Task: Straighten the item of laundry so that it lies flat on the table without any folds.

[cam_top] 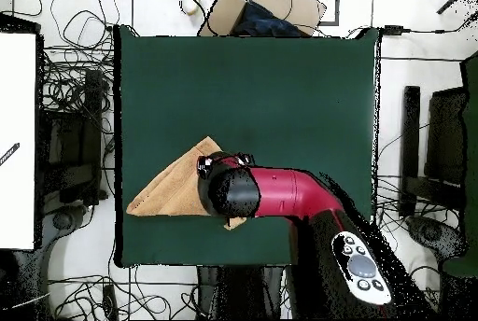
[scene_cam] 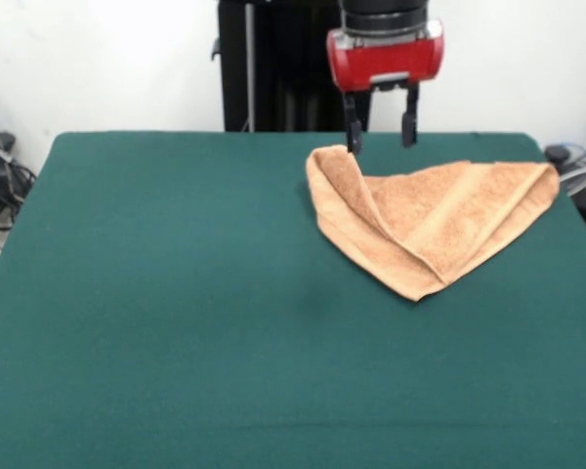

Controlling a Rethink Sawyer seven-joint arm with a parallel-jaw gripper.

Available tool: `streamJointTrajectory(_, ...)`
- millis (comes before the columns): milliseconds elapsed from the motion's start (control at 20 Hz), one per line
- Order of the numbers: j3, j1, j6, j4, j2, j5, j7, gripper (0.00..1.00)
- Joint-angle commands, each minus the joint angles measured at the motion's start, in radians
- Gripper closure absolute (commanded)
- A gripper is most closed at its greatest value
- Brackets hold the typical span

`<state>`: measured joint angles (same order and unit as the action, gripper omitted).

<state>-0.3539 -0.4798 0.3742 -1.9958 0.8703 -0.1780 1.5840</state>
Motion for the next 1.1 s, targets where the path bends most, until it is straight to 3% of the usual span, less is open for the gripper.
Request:
streamJointTrajectory(50, 0.008, -0.009, -0.053, 0.075, -0.095, -0.077, 0.044, 0.0)
streamJointTrajectory(1100, -0.002, -0.017, -0.068, 0.196, -0.218, -0.146, 0.05, 0.0)
